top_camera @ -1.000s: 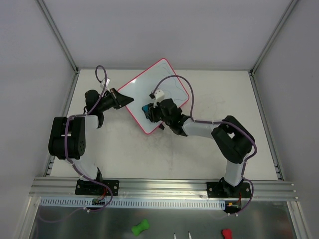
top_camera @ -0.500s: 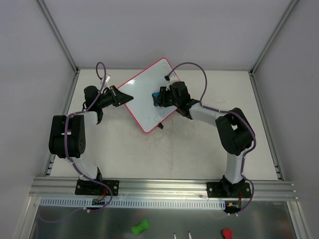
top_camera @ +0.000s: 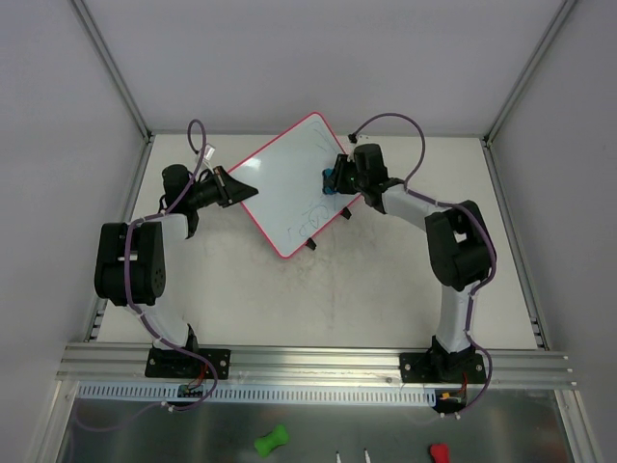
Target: Erase the whiteboard
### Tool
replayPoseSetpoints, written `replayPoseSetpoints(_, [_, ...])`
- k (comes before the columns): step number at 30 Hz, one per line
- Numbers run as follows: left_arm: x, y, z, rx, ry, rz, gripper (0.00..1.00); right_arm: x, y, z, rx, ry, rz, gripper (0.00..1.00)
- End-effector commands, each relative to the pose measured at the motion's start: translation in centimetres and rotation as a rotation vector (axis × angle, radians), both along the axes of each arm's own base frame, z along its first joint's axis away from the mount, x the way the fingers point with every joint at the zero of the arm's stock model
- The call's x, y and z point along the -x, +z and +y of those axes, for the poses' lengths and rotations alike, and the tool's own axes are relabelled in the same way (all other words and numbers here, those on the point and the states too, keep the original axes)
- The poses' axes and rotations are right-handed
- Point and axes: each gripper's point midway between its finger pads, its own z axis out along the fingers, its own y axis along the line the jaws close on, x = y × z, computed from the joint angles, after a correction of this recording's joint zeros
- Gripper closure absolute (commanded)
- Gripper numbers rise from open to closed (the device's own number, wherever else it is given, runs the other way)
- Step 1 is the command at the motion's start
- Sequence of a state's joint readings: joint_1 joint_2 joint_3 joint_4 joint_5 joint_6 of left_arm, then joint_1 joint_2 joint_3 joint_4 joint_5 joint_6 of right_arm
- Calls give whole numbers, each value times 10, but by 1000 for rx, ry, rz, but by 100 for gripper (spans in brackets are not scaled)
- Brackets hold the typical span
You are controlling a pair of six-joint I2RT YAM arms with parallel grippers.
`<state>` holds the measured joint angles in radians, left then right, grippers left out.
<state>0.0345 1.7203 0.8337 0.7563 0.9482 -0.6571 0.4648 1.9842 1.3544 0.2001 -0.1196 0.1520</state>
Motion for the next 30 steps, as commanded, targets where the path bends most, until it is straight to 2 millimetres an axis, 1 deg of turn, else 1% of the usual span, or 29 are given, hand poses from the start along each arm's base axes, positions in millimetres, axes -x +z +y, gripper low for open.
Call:
replayPoseSetpoints(1, [3, -9, 3, -52, -40, -41, 100, 1, -51, -34, 59, -96, 161, 100])
replayPoseSetpoints(4, [3, -10, 4, -52, -36, -34, 100, -3, -53, -40, 49, -109, 170, 100])
replayPoseSetpoints(8, [4, -11, 4, -50, -37, -32, 100, -5, -52, -42, 51, -106, 164, 100])
replayPoseSetpoints(11, [4, -11, 4, -49, -38, -31, 100, -5, -44, -36, 35, -72, 130, 100])
replayPoseSetpoints(12, [4, -11, 4, -49, -38, -32, 100, -2, -46, -35, 36, -62, 127, 100])
replayPoseSetpoints(13, [4, -11, 4, -49, -38, -32, 100, -2, -35, -28, 26, -44, 91, 100])
replayPoseSetpoints(15, [4, -10, 4, -48, -39, -34, 100, 1, -27, -21, 49, -6, 47, 100])
replayPoseSetpoints(16, [4, -9, 5, -47, -38, -34, 100, 6, -18, -10, 56, 25, 16, 100])
replayPoseSetpoints(18, [4, -9, 4, -45, -40, -33, 100, 10, -10, 1, 86, 72, -31, 100])
replayPoseSetpoints(19, [4, -9, 4, -44, -42, -33, 100, 16, -5, 14, 89, 104, -53, 100])
replayPoseSetpoints(21, [4, -8, 3, -42, -42, -36, 100, 22, 4, 27, 90, 145, -88, 100])
replayPoseSetpoints(22, [5, -9, 3, -42, -44, -33, 100, 29, 8, 41, 82, 176, -99, 100])
replayPoseSetpoints(23, [5, -8, 3, -41, -44, -34, 100, 31, 14, 49, 94, 208, -129, 100])
replayPoseSetpoints(24, [5, -9, 3, -42, -44, -34, 100, 34, 16, 55, 95, 226, -137, 100])
replayPoseSetpoints(25, [5, -9, 3, -42, -44, -34, 100, 41, 18, 68, 98, 264, -149, 100])
replayPoseSetpoints(27, [4, -8, 3, -41, -44, -36, 100, 47, 24, 83, 98, 300, -169, 100])
replayPoseSetpoints(28, [5, -8, 3, -41, -44, -36, 100, 54, 24, 94, 106, 335, -180, 99])
replayPoseSetpoints(29, [5, -8, 3, -41, -44, -38, 100, 59, 26, 101, 108, 357, -187, 100])
replayPoseSetpoints(30, [5, -8, 3, -41, -44, -36, 100, 60, 30, 108, 108, 375, -201, 100])
